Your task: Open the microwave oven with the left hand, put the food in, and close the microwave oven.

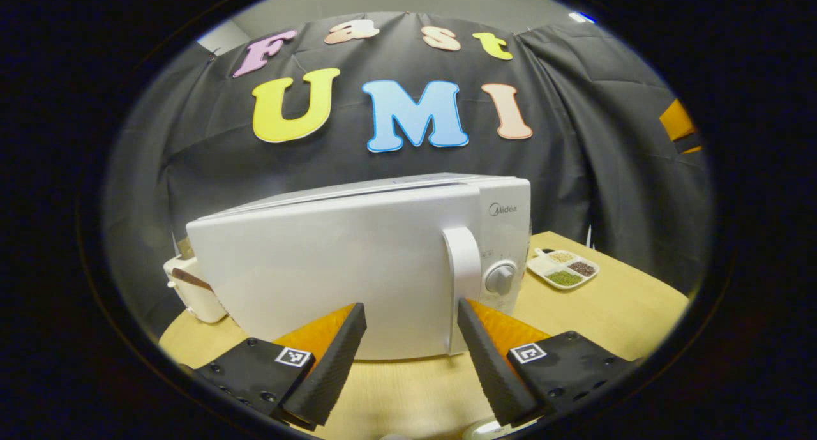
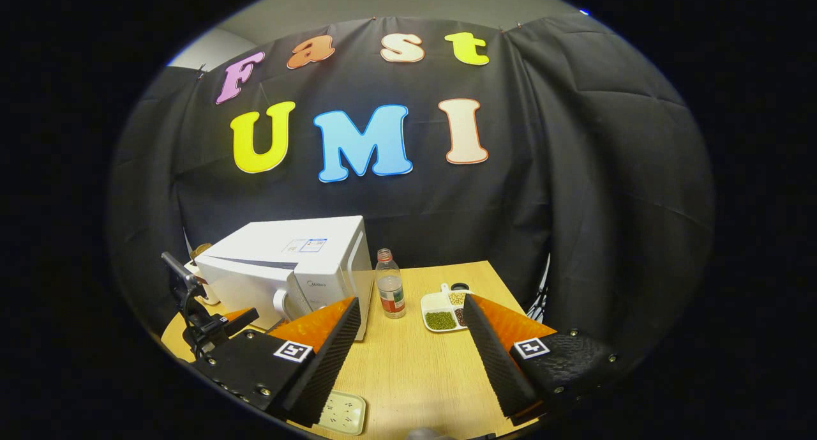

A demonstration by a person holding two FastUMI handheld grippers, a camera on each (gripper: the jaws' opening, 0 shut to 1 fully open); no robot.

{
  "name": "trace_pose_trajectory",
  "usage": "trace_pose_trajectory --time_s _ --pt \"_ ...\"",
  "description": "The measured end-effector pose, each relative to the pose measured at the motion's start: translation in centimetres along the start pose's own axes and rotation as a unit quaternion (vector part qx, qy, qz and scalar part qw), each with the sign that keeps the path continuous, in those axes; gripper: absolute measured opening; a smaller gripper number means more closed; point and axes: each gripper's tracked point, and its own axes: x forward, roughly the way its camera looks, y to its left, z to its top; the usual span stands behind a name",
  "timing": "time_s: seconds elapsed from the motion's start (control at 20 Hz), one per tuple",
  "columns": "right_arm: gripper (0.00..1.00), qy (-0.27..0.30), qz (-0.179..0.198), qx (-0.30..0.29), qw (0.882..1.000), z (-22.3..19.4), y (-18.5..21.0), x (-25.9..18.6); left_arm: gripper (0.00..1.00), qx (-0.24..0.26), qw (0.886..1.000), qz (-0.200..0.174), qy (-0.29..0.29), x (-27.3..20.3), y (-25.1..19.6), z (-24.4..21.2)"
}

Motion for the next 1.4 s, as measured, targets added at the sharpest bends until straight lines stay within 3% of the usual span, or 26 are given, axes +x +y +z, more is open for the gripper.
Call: trace_pose_trajectory --time_s 0.1,0.15,0.2,0.3,0.35,0.45,0.55,0.75,0.8,0.9,1.0,1.1,1.4 --pt "0.99 0.003 0.002 0.0 1.0 -0.2 -0.4 0.1 0.99 0.001 1.0 0.007 0.001 0.5 -0.1 0.0" --pt "0.99 0.005 0.002 0.002 1.0 -0.2 -0.5 0.2 0.95 0.002 1.0 0.01 0.002 0.7 -0.1 0.2" --pt "0.99 0.006 0.004 0.004 1.0 -0.2 -0.7 0.2 0.99 -0.003 1.0 0.008 0.003 0.7 -0.4 0.1" --pt "0.99 0.006 0.005 0.001 1.0 -0.3 -1.0 0.2 0.95 -0.016 1.0 0.014 0.005 0.8 -0.2 -0.2" --pt "0.99 0.005 0.006 0.0 1.0 -0.3 -1.1 0.3 1.0 -0.018 1.0 0.018 0.009 0.8 -0.2 -0.4" --pt "0.99 0.007 0.01 0.001 1.0 -0.4 -1.1 0.3 0.95 -0.024 0.999 0.023 0.007 0.7 -0.4 -0.4" --pt "0.99 0.009 0.013 0.003 1.0 -0.5 -1.2 0.3 1.0 -0.024 0.999 0.023 0.007 0.8 -0.4 -0.4" --pt "0.99 0.01 0.02 0.004 1.0 -0.6 -1.0 0.2 0.99 -0.021 0.999 0.029 0.003 1.3 -0.6 -0.2" --pt "0.99 0.01 0.022 0.003 1.0 -0.6 -0.9 0.0 0.99 -0.012 0.999 0.047 -0.004 1.7 -0.1 0.2" --pt "0.99 0.009 0.026 0.001 1.0 -0.7 -0.6 -0.2 1.0 -0.031 0.999 0.027 0.017 1.7 -1.8 -0.4" --pt "0.99 0.013 0.032 0.002 0.999 -0.8 -0.4 -0.6 0.94 -0.023 0.999 0.036 0.016 2.0 -1.7 -0.6" --pt "0.99 0.008 0.03 -0.002 1.0 -0.7 -0.8 -1.1 0.94 -0.023 0.999 0.032 0.011 1.5 -1.9 -0.2" --pt "0.99 -0.006 0.022 -0.002 1.0 -0.6 -1.3 -2.8 0.95 -0.009 1.0 0.011 0.014 -3.7 -2.5 2.2"
